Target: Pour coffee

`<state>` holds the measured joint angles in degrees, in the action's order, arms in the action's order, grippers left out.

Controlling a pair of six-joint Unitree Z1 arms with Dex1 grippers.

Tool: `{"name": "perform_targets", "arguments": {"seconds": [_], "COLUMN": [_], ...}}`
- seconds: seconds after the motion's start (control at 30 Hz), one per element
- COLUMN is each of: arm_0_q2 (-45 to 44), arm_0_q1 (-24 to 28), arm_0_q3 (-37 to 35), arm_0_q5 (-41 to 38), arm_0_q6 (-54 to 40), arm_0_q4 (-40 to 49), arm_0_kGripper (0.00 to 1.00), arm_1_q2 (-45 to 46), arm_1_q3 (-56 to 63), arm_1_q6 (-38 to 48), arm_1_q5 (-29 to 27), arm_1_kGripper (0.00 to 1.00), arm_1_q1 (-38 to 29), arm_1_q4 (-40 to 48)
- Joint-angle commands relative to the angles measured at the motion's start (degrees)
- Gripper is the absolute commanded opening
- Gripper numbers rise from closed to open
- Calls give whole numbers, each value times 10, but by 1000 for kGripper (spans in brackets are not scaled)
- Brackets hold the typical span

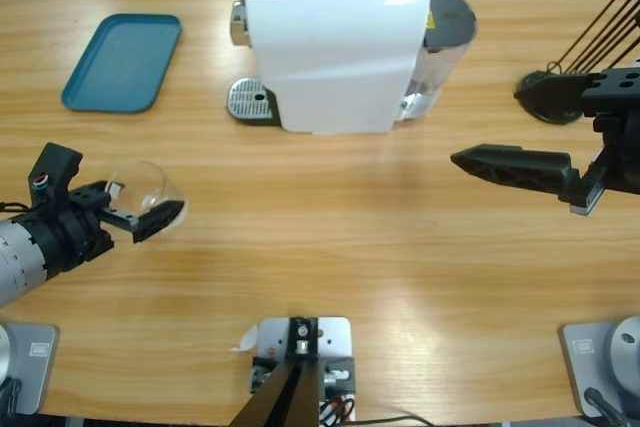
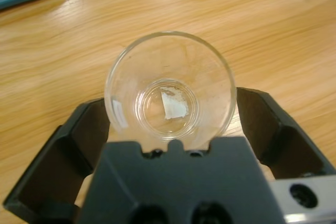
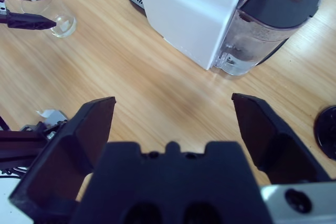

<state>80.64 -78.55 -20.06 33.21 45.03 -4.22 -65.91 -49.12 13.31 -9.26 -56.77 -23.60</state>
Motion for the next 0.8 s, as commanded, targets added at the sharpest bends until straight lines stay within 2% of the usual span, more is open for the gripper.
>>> {"name": "perform_targets", "arguments": {"seconds": [0.03, 0.07, 0.13, 0.17, 0.23, 0.3, 0.43, 0.5, 0.57, 0.67, 0.8], "arm_0_q2": [18, 18, 30, 40, 46, 41, 6, -29, -76, -138, -172], "arm_0_q1": [-3, -3, -3, -3, -3, -3, -3, -2, 16, 87, 232], "arm_0_q3": [21, 21, 30, 34, 37, 33, 14, 8, 6, 5, -11], "arm_0_q5": [11, 10, 0, -6, -13, -17, -36, -45, -100, -204, -383], "arm_0_q6": [-8, -9, -9, -9, -9, -9, -47, -99, -172, -303, -475], "arm_0_q4": [-15, -16, -42, -58, -70, -73, -73, -73, -71, -66, -34], "arm_0_kGripper": [645, 535, 424, 326, 226, 1, 0, 0, 0, 0, 0], "arm_1_q2": [-19, -20, -23, -25, -28, -30, -33, -34, -11, 24, 38], "arm_1_q3": [-8, -8, -8, -8, -8, -7, -13, -15, -3, 7, 4], "arm_1_q6": [8, 8, 9, 11, 14, 16, 17, 12, 5, 1, 1], "arm_1_q5": [13, 14, 17, 19, 23, 25, 25, 23, 23, 25, 25], "arm_1_kGripper": [977, 977, 977, 977, 977, 977, 977, 983, 996, 1000, 1000], "arm_1_q1": [-5, -5, -5, -5, -5, -5, -5, -5, -5, -5, -5], "arm_1_q4": [-7, -7, -5, -2, 4, 9, 10, -9, -15, -11, -9]}}
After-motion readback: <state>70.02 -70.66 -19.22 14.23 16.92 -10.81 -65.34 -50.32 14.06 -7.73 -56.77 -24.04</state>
